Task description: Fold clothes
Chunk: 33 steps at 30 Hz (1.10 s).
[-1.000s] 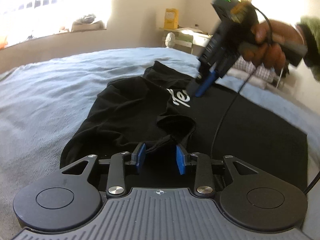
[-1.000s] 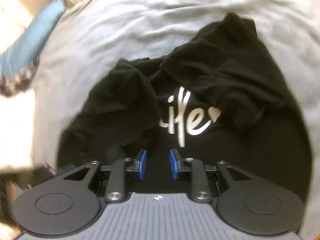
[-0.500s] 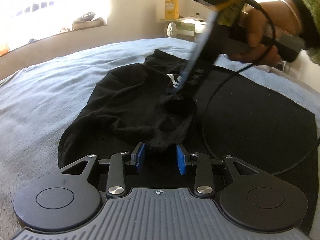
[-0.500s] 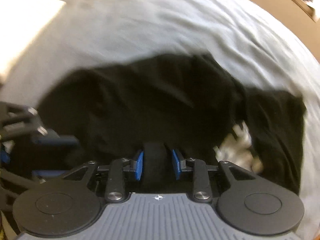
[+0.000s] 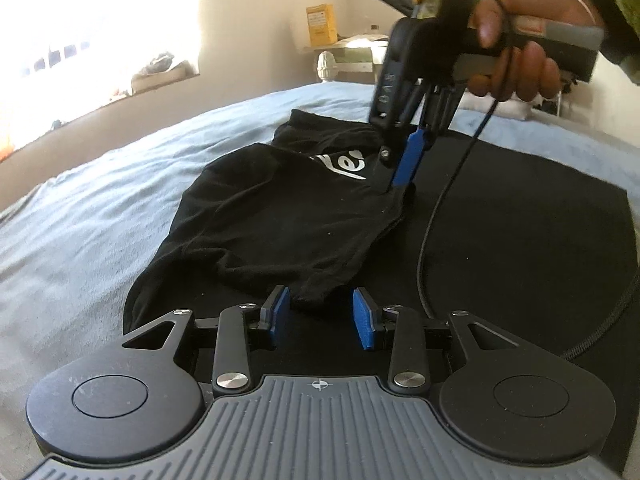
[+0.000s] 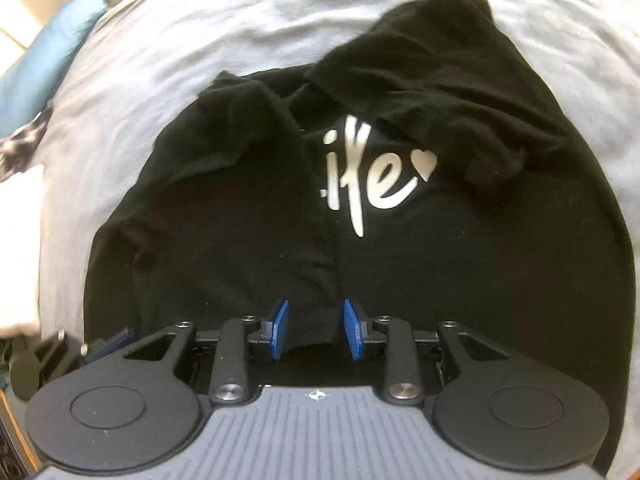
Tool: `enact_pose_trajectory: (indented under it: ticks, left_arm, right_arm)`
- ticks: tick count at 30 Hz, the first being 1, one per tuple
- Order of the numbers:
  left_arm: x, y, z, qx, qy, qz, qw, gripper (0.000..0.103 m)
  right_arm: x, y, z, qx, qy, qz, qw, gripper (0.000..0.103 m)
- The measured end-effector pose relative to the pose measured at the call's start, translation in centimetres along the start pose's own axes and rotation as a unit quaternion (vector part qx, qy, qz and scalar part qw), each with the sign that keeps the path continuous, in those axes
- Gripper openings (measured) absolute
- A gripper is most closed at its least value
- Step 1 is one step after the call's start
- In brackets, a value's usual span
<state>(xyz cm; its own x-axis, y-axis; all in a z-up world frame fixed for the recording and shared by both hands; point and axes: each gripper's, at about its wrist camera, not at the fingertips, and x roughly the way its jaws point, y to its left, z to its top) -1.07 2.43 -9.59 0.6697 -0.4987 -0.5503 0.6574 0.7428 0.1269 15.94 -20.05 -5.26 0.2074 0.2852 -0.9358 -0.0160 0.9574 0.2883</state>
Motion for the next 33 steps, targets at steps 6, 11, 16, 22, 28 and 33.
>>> enact_pose_trajectory:
  ticks: [6, 11, 16, 22, 28, 33]
  left_arm:
    - [0.7, -0.8, 0.2, 0.039, -0.003, 0.020, 0.9990, 0.035]
    - [1.6, -1.5, 0.2, 0.066, -0.001, 0.024, 0.9975, 0.035]
    - [2.0, -1.4, 0.3, 0.058, -0.003, 0.030, 0.9978, 0.029]
    - [2.0, -0.4, 0.8, 0.015, -0.013, 0.039, 0.9990, 0.006]
    - [0.9, 4.5, 2.1, -0.129, -0.044, 0.047, 0.9895, 0.003]
    - [0.2, 11.8, 2.2, -0.278, -0.068, 0.075, 0.9551, 0.003]
  right_arm:
    - [0.4, -0.9, -0.7, 0.039, 0.014, 0.018, 0.999, 0.034]
    - [0.6, -1.5, -0.9, 0.054, 0.012, 0.024, 0.998, 0.033]
    - [0.6, -2.1, -0.9, 0.066, 0.010, 0.031, 0.997, 0.017]
    - [-0.9, -1.4, 0.9, 0.063, -0.016, 0.057, 0.996, 0.002]
    - [-2.9, 3.8, 5.8, 0.010, -0.081, 0.094, 0.992, 0.002]
    - [-2.1, 10.6, 10.6, -0.055, -0.108, 0.115, 0.986, 0.002]
